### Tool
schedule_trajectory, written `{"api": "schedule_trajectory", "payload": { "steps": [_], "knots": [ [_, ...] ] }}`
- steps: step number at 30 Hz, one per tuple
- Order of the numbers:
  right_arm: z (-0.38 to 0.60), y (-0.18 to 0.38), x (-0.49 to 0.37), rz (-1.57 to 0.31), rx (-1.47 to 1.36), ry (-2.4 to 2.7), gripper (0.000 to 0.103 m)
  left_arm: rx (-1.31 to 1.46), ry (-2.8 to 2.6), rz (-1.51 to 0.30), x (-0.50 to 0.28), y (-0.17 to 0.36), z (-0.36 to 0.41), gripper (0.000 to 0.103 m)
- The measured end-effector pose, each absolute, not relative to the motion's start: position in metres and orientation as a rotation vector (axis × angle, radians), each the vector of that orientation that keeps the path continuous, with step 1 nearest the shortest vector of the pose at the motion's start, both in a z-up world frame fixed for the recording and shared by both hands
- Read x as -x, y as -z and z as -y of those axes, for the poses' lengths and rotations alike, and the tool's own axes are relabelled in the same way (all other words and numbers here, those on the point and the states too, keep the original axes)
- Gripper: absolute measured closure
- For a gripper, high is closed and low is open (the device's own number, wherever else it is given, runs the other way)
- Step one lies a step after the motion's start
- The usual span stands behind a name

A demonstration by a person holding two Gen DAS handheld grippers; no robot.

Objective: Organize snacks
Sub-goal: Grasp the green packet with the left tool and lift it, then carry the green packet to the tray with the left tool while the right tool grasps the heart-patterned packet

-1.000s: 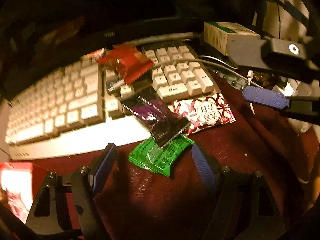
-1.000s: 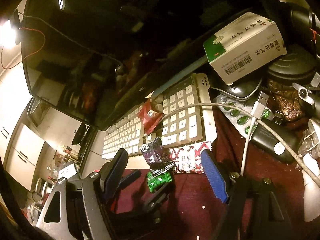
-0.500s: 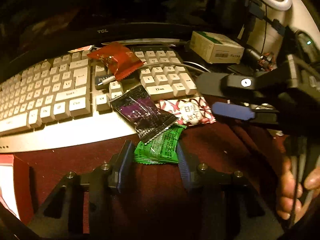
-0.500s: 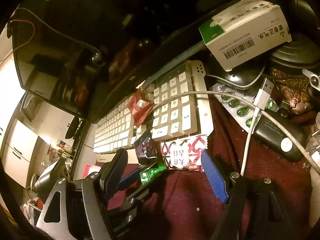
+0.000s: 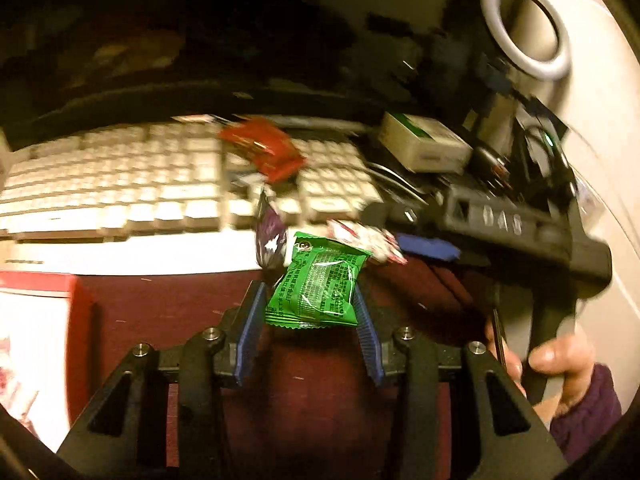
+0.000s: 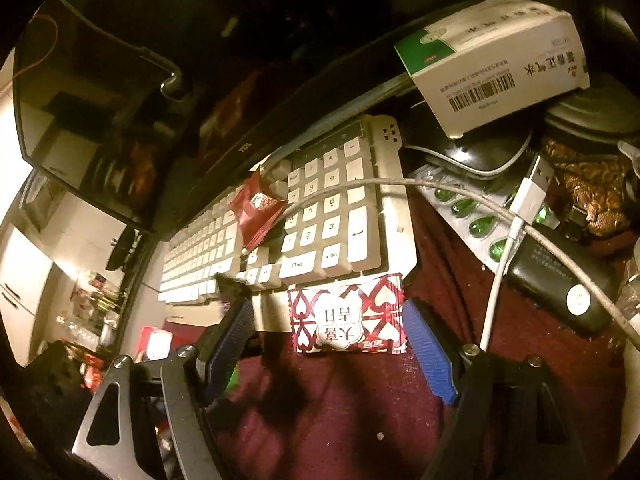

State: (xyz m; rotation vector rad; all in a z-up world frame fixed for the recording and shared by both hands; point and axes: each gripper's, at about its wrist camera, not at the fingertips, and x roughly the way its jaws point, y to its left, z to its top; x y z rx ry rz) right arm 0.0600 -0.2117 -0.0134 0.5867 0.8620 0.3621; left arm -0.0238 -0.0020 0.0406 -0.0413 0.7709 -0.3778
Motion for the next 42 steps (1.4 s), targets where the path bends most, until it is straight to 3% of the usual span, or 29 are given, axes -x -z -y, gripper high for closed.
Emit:
{"api": "schedule_trajectory", "payload": {
  "steps": [14, 25, 30, 42],
  "knots": [
    [0.149, 0.009, -0.065, -0.869, -0.178, -0.147, 0.02, 0.047, 0.225, -0.696, 0.023, -0.05, -0.02, 0.061],
    [0.128, 0.012, -0.064, -0.89, -0.001, -0.065, 0.046, 0.041, 0.231, -0.72, 0.019, -0.046, -0.017, 0.061],
    [0.143, 0.009, -0.054, -0.893, -0.053, -0.087, 0.061, 0.039, 0.227, -0.736, 0.016, -0.041, -0.017, 0.061],
    [0.211, 0.002, -0.054, -0.911, -0.528, -0.287, 0.063, 0.017, 0.215, -0.746, 0.012, -0.033, -0.014, 0.061]
  ]
}}
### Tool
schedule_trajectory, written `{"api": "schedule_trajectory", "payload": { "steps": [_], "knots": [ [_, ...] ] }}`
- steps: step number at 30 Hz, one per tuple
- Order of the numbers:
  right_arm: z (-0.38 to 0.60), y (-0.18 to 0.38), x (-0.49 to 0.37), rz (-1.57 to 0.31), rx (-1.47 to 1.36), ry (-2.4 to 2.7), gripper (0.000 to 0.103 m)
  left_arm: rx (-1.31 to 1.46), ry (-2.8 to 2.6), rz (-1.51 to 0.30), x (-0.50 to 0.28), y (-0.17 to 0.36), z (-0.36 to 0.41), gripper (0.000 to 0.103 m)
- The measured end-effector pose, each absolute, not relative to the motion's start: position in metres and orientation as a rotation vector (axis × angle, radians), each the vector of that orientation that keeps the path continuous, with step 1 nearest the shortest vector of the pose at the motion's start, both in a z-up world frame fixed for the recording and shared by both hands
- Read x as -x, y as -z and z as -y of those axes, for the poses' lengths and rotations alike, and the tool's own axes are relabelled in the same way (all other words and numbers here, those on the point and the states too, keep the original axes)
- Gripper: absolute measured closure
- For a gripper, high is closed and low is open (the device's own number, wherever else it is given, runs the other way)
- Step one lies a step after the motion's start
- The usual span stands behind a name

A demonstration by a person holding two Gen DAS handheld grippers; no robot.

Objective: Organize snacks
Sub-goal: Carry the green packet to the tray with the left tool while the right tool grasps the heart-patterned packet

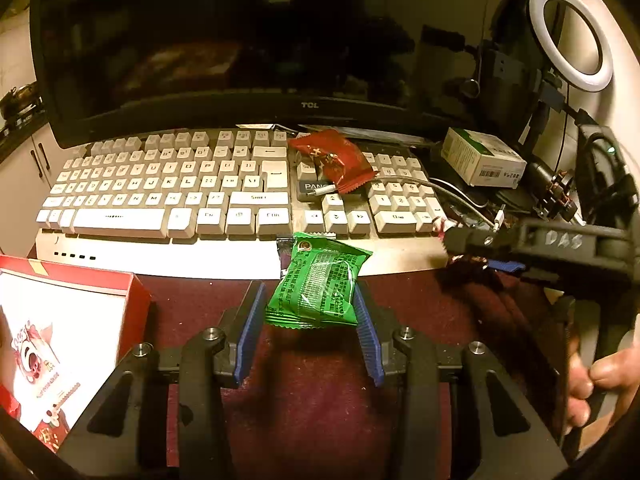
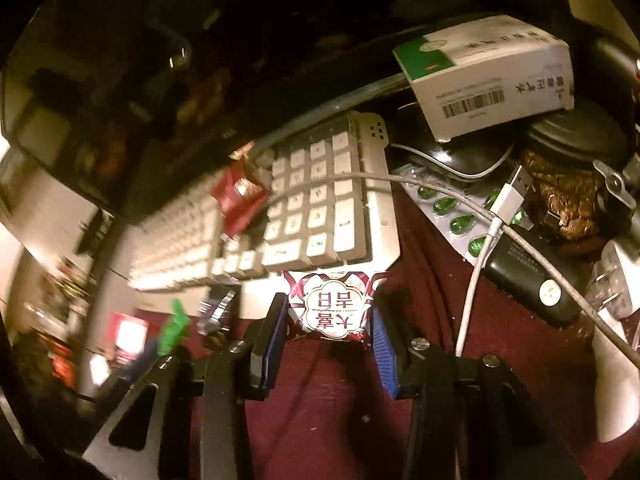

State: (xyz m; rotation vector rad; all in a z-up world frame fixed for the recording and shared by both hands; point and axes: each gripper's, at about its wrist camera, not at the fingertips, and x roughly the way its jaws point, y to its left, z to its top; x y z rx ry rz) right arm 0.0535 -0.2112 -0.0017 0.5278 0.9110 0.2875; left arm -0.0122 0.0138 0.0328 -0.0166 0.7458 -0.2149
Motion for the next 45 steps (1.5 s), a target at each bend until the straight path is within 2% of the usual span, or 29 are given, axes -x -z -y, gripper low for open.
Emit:
{"api": "schedule_trajectory", "payload": {
  "steps": [5, 15, 27, 45],
  "knots": [
    [0.213, -0.008, -0.048, -0.863, -0.552, -0.321, 0.063, 0.017, 0.202, -0.725, 0.013, -0.033, -0.014, 0.061],
    [0.178, -0.024, -0.033, -0.785, -0.391, -0.369, 0.062, -0.019, 0.149, -0.664, 0.023, -0.038, -0.009, 0.061],
    [0.162, -0.027, -0.02, -0.741, -0.292, -0.378, 0.062, -0.047, 0.137, -0.62, 0.078, -0.055, -0.008, 0.061],
    [0.15, -0.05, 0.004, -0.571, -0.2, -0.307, 0.062, -0.031, 0.048, -0.528, 0.127, -0.083, -0.064, 0.061]
  ]
}}
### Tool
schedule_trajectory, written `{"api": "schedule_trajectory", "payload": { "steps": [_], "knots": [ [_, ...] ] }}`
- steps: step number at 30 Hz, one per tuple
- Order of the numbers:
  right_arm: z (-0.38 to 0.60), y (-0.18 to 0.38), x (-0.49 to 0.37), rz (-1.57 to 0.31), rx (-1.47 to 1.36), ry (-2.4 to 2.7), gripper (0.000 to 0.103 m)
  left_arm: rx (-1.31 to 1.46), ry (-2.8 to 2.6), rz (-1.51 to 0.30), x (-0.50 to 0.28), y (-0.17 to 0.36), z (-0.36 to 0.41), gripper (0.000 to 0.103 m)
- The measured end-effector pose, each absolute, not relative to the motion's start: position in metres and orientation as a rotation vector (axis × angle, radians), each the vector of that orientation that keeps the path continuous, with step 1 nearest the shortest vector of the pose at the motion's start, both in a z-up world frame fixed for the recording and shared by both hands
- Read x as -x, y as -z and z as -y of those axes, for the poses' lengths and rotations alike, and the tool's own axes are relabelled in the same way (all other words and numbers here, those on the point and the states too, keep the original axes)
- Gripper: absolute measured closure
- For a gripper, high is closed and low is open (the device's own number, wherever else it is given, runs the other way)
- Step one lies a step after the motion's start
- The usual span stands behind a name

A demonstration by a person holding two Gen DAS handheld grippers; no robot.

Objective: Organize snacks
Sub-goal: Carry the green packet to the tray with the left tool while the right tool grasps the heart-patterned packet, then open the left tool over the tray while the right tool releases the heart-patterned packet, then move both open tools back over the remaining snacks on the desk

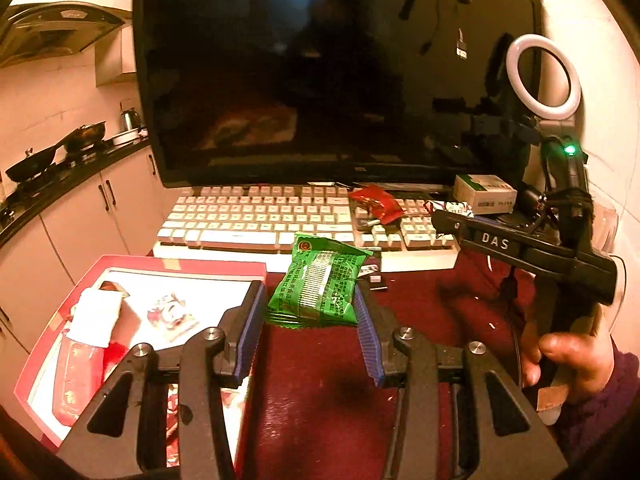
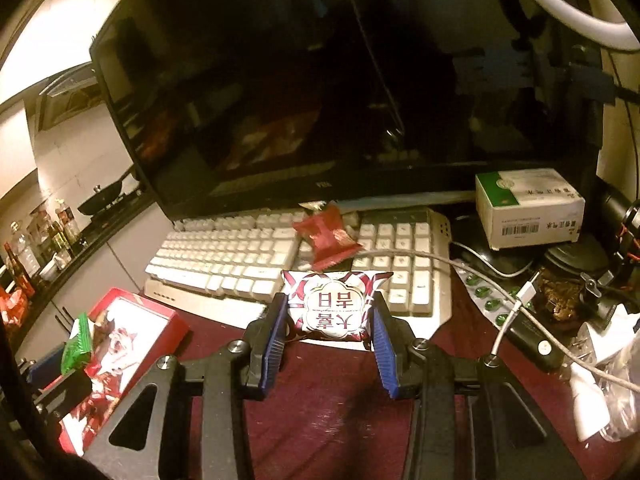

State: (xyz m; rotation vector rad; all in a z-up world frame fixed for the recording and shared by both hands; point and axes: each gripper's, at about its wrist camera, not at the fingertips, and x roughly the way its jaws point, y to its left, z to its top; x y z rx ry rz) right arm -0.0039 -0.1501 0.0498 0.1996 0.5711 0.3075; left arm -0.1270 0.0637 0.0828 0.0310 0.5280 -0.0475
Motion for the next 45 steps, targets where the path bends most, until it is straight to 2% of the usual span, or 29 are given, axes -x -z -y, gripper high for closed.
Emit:
{"api": "schedule_trajectory", "payload": {
  "steps": [11, 21, 29, 33, 37, 39, 45],
  "knots": [
    [0.054, -0.061, 0.037, -0.527, -0.123, -0.488, 0.062, 0.043, -0.053, -0.515, 0.144, -0.085, -0.133, 0.061],
    [-0.046, -0.056, 0.047, -0.597, -0.015, -0.659, 0.062, 0.111, -0.247, -0.554, 0.147, -0.075, -0.219, 0.061],
    [-0.108, -0.039, 0.06, -0.685, 0.122, -0.767, 0.061, 0.137, -0.28, -0.613, 0.136, -0.055, -0.234, 0.061],
    [-0.12, -0.034, 0.062, -0.708, 0.162, -0.784, 0.056, 0.151, -0.307, -0.625, 0.137, -0.052, -0.243, 0.06],
    [-0.115, -0.039, 0.06, -0.714, 0.135, -0.791, 0.054, 0.165, -0.347, -0.622, 0.137, -0.053, -0.246, 0.038],
    [-0.106, -0.046, 0.059, -0.697, 0.113, -0.785, 0.044, 0.161, -0.367, -0.614, 0.138, -0.056, -0.247, 0.036],
    [-0.063, -0.067, 0.048, -0.628, 0.093, -0.706, 0.041, 0.14, -0.342, -0.6, 0.139, -0.063, -0.229, 0.036]
  ]
}}
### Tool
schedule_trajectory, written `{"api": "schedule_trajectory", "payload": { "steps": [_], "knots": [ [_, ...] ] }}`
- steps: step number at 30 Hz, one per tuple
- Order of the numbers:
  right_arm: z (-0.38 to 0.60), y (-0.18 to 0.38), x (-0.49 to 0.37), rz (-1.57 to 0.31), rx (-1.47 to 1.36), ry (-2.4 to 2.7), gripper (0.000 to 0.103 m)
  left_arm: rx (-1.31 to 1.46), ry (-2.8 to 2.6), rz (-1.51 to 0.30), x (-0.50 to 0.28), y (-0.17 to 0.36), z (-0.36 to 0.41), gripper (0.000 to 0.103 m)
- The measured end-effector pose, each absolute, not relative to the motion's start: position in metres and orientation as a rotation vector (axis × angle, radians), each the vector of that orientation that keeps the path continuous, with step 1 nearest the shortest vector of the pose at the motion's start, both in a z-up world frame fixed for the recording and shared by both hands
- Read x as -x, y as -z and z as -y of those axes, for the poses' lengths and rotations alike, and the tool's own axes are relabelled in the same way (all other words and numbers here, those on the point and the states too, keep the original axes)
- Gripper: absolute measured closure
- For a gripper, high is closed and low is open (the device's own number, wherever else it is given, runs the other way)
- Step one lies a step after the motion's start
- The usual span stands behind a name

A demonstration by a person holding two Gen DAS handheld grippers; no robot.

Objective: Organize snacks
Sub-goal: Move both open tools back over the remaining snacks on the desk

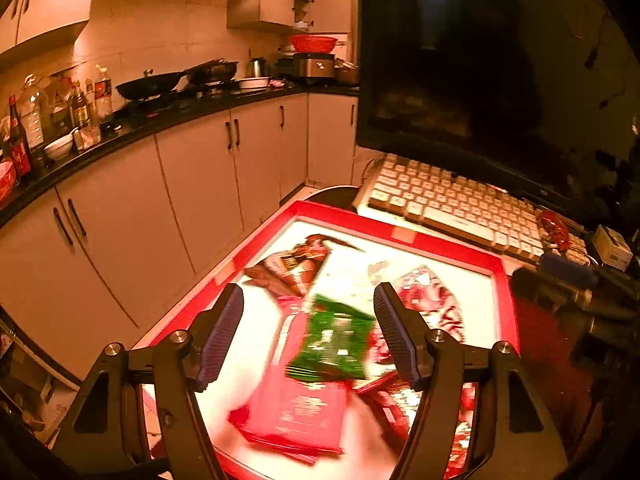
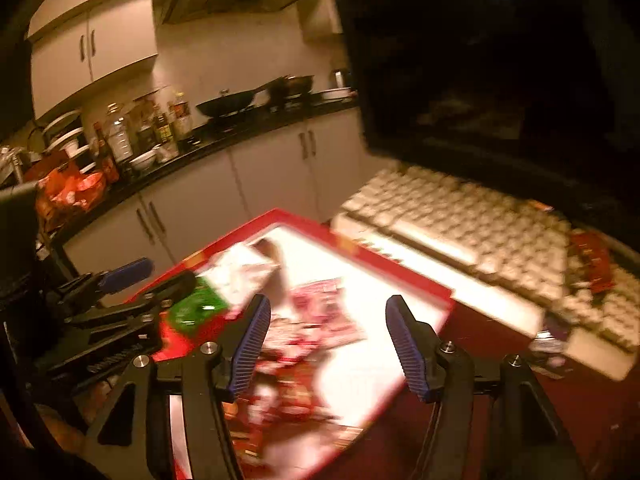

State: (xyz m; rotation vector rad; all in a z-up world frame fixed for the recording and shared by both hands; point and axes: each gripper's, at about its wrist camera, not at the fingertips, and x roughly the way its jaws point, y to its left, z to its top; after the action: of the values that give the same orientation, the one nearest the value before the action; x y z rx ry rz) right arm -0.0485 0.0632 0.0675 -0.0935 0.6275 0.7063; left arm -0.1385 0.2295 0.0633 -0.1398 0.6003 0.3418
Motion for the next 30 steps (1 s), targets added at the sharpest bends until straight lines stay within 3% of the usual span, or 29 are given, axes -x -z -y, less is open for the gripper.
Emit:
{"api": "schedule_trajectory", "payload": {
  "steps": [6, 10, 18, 30],
  "knots": [
    [0.007, -0.078, 0.02, -0.582, 0.065, -0.558, 0.04, 0.062, -0.248, -0.582, 0.131, -0.079, -0.178, 0.03],
    [0.07, -0.082, -0.001, -0.547, 0.003, -0.44, 0.04, 0.012, -0.141, -0.587, 0.117, -0.089, -0.131, 0.021],
    [0.186, -0.072, -0.03, -0.548, -0.301, -0.224, 0.034, -0.087, -0.01, -0.693, 0.053, -0.067, -0.035, 0.021],
    [0.221, -0.071, -0.032, -0.557, -0.454, -0.15, 0.033, -0.038, -0.003, -0.877, -0.016, -0.018, 0.01, 0.021]
  ]
}}
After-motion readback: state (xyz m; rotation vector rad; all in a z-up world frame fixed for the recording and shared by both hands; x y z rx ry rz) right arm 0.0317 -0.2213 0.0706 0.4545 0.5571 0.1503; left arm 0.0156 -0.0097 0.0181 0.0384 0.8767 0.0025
